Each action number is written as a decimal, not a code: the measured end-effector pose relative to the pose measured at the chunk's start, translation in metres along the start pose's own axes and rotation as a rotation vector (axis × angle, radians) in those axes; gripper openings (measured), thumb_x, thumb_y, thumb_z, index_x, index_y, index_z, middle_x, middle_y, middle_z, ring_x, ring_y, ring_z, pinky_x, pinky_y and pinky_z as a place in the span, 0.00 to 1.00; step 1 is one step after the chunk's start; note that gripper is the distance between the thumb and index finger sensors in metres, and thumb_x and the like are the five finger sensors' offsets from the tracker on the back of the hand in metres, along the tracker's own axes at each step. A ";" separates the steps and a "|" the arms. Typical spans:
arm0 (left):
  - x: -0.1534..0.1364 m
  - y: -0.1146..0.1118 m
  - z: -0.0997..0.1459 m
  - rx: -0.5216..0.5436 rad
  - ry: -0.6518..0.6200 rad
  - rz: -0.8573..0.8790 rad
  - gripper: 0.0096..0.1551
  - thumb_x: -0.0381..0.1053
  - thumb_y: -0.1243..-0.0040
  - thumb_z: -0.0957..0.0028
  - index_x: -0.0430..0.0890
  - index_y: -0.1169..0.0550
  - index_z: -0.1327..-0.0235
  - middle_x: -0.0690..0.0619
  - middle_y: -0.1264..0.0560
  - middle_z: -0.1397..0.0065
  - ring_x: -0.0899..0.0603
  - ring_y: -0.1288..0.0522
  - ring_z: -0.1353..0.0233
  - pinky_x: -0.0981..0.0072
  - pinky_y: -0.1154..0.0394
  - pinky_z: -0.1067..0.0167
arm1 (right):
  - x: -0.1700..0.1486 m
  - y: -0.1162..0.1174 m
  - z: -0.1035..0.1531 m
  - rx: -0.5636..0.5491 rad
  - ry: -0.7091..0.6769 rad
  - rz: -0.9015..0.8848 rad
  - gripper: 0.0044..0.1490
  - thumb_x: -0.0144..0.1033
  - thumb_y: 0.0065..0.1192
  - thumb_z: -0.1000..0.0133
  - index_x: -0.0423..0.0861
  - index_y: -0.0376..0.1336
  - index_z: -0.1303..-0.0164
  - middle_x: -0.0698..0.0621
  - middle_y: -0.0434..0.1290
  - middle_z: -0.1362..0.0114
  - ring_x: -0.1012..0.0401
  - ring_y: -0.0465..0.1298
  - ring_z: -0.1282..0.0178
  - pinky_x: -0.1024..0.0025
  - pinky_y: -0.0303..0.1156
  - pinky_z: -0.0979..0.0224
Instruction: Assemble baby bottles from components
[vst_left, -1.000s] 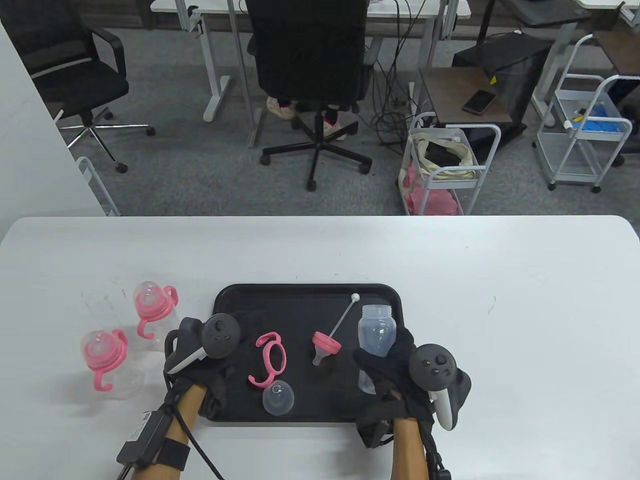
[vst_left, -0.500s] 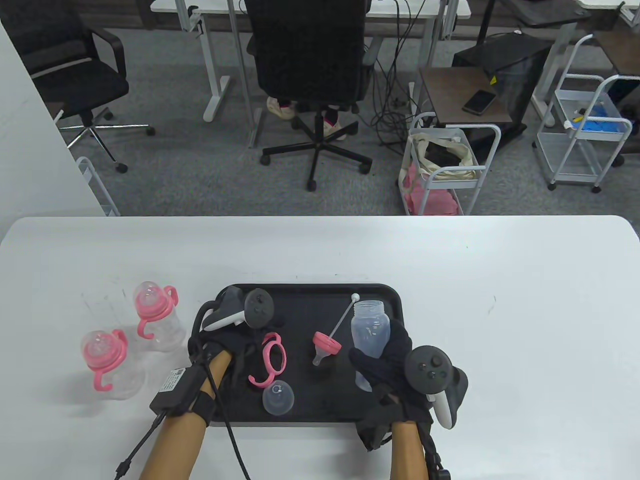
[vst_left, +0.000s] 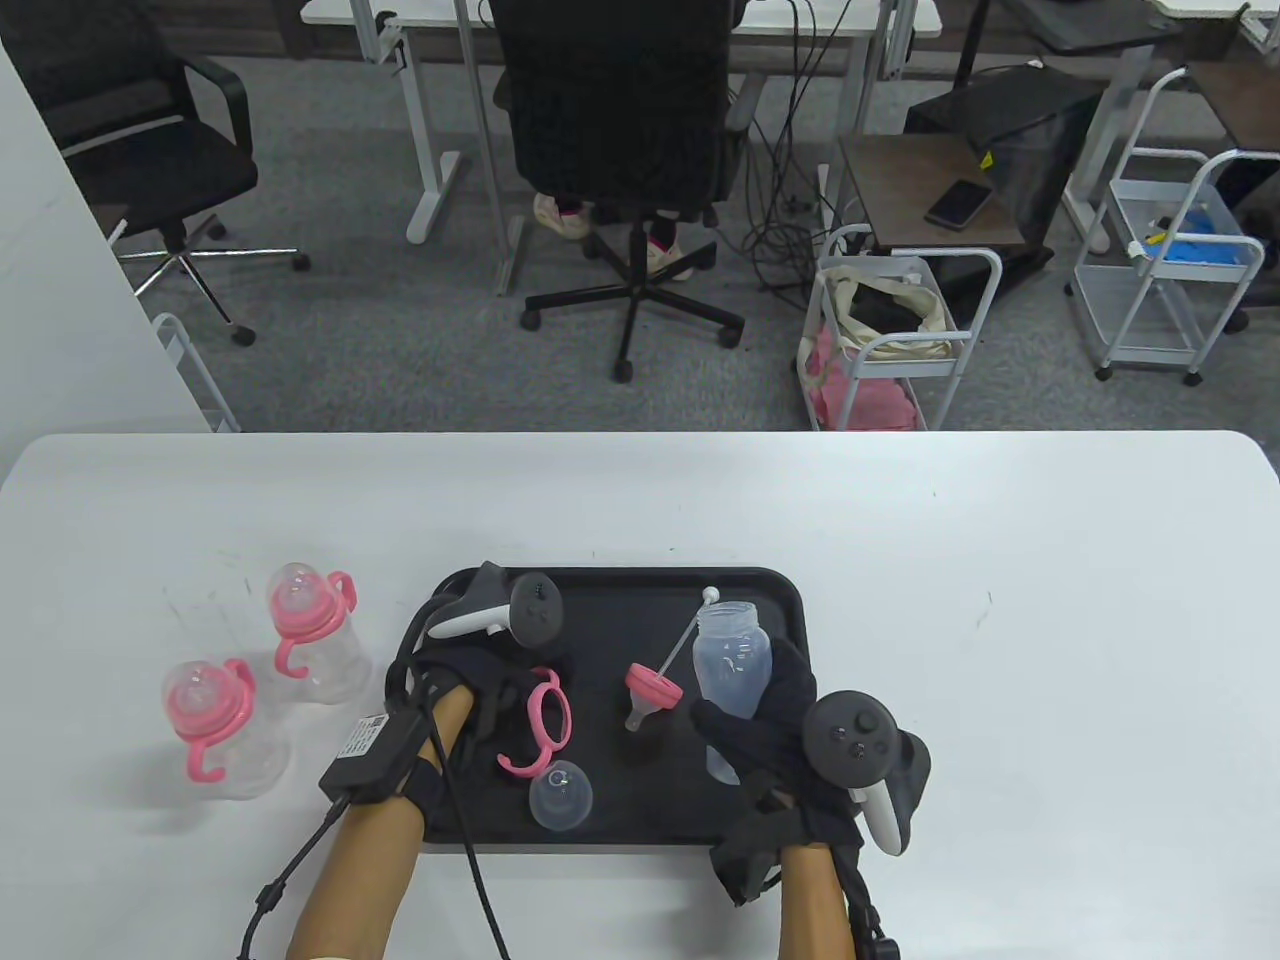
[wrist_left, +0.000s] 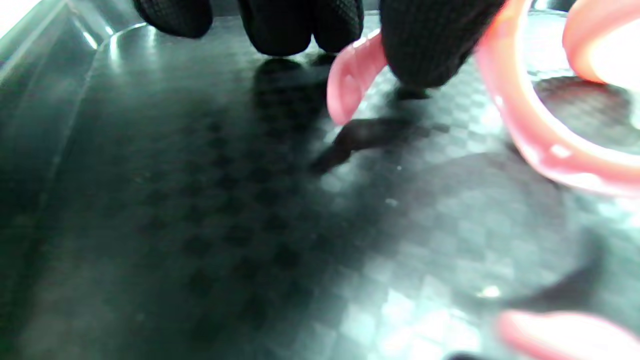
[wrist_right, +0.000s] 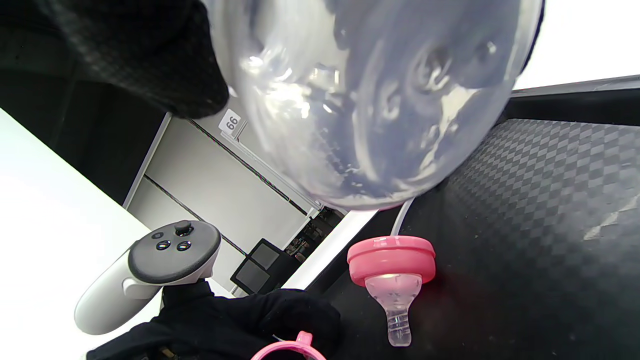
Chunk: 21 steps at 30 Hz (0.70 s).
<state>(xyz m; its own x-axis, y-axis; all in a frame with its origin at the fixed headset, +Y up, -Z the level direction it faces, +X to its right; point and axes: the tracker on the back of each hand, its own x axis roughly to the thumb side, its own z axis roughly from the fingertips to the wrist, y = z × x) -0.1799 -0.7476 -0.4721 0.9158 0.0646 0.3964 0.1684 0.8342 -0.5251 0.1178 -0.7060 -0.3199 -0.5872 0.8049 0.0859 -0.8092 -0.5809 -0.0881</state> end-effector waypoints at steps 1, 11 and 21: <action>-0.001 0.000 0.001 -0.004 0.005 -0.004 0.26 0.57 0.42 0.40 0.71 0.30 0.27 0.53 0.46 0.12 0.42 0.40 0.15 0.33 0.42 0.21 | 0.000 0.000 0.000 0.001 0.000 0.000 0.67 0.59 0.74 0.42 0.30 0.39 0.19 0.32 0.55 0.22 0.41 0.72 0.28 0.37 0.70 0.27; -0.019 0.003 0.040 0.029 0.067 0.042 0.30 0.63 0.38 0.45 0.63 0.28 0.28 0.57 0.31 0.22 0.46 0.29 0.24 0.43 0.33 0.24 | 0.001 0.002 0.000 0.015 -0.001 -0.007 0.67 0.58 0.73 0.42 0.30 0.39 0.19 0.32 0.55 0.22 0.41 0.72 0.28 0.37 0.69 0.27; -0.033 0.000 0.070 0.008 0.082 0.111 0.29 0.63 0.38 0.44 0.63 0.29 0.29 0.60 0.23 0.28 0.50 0.21 0.33 0.50 0.26 0.30 | 0.002 0.002 0.000 0.024 -0.003 -0.015 0.66 0.58 0.73 0.42 0.30 0.39 0.19 0.32 0.55 0.22 0.41 0.72 0.28 0.37 0.69 0.27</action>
<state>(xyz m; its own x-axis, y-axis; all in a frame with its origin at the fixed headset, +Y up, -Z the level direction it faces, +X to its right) -0.2358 -0.7116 -0.4324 0.9555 0.1123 0.2727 0.0613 0.8287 -0.5562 0.1147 -0.7060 -0.3198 -0.5752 0.8131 0.0895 -0.8180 -0.5717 -0.0630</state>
